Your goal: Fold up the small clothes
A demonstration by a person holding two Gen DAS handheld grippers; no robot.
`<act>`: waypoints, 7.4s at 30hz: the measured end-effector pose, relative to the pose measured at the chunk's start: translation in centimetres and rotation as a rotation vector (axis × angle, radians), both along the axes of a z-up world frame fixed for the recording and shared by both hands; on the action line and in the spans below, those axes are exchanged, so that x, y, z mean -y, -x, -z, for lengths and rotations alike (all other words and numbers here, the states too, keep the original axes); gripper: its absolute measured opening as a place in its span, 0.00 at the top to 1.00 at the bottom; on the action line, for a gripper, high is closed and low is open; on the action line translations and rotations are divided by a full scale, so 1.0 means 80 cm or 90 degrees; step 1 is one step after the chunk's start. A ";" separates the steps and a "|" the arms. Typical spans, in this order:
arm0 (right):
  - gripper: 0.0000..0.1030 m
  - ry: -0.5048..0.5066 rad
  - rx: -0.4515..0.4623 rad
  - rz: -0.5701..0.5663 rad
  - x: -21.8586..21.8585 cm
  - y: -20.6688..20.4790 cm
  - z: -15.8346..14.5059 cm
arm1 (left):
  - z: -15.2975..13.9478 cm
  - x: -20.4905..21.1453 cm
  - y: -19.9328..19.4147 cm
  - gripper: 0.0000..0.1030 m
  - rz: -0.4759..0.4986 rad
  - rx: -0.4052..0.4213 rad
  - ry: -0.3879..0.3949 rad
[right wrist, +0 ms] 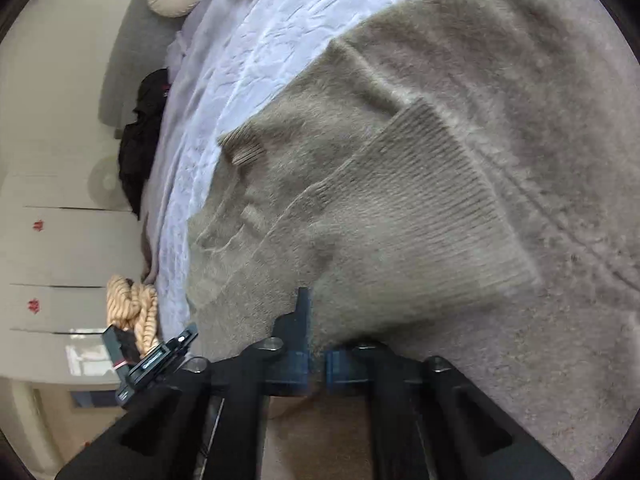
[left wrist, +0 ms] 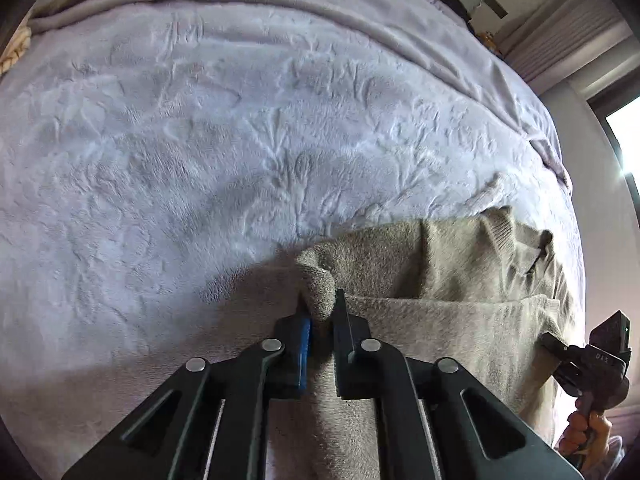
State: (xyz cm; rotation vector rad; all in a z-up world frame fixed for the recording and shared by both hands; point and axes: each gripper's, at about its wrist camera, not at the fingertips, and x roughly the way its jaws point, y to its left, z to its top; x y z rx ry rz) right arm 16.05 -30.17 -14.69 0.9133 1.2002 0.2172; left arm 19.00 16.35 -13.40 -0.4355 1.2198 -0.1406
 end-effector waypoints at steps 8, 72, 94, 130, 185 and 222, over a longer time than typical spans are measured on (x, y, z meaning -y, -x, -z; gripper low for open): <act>0.95 0.075 0.069 -0.041 -0.005 0.001 -0.029 | 0.009 -0.002 0.004 0.90 -0.007 0.019 -0.019; 0.53 0.160 -0.005 -0.162 -0.054 0.141 -0.071 | -0.013 0.011 0.148 0.90 0.060 -0.064 -0.098; 0.35 0.134 -0.027 -0.126 -0.018 0.192 -0.094 | -0.060 0.186 0.186 0.04 0.168 -0.088 -0.161; 0.31 0.026 0.020 0.300 0.395 0.208 -0.042 | -0.054 0.464 0.164 0.04 0.264 -0.132 -0.133; 0.88 0.039 0.168 -0.259 -0.104 -0.080 -0.079 | -0.047 0.199 0.107 0.04 0.040 0.024 -0.256; 0.49 0.232 0.176 -0.501 -0.278 0.026 -0.069 | -0.050 0.061 0.190 0.04 -0.059 0.005 -0.210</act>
